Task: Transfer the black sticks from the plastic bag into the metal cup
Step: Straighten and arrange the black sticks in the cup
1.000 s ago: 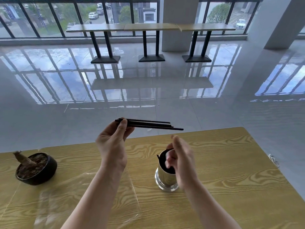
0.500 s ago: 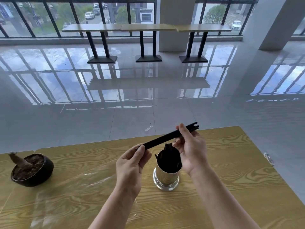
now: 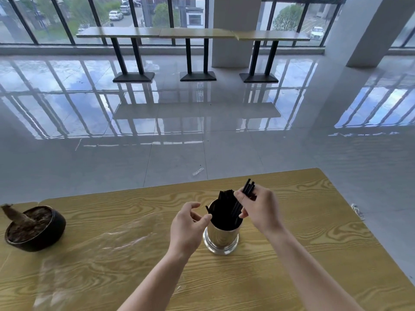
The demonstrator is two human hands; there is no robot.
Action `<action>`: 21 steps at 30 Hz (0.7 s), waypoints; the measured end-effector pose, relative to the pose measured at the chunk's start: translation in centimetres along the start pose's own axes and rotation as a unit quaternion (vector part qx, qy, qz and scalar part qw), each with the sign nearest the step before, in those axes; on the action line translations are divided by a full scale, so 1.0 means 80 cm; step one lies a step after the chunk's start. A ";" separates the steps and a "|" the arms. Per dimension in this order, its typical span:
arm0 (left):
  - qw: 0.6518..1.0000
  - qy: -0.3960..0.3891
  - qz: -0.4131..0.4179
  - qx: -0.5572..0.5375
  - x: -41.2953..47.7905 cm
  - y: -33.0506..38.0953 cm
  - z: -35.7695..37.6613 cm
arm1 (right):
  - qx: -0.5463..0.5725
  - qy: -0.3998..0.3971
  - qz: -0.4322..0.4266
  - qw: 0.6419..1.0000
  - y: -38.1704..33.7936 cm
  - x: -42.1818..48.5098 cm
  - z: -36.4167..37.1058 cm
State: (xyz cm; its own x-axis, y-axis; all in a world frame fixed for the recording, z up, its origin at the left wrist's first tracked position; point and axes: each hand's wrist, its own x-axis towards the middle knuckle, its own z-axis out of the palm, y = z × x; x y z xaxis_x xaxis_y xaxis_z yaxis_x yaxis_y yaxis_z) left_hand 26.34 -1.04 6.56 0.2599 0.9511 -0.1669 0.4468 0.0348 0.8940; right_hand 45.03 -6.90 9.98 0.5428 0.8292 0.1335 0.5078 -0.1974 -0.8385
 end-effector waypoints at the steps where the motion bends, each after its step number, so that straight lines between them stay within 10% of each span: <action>1: 1.000 -0.008 -0.002 0.014 0.002 0.001 0.002 | -0.014 -0.013 0.006 1.000 0.004 -0.004 0.007; 21: 0.995 0.012 0.077 0.065 0.040 0.019 0.046 | -0.183 -0.045 0.009 0.982 0.024 -0.004 0.055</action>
State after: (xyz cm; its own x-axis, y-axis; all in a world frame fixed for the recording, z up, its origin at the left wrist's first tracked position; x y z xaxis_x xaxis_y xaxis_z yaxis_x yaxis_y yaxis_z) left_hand 30.96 0.94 5.83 0.3143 0.9491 -0.0218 0.5112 -0.1498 0.8463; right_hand 42.91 -5.24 6.03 0.5012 0.8633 0.0589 0.7143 -0.3743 -0.5913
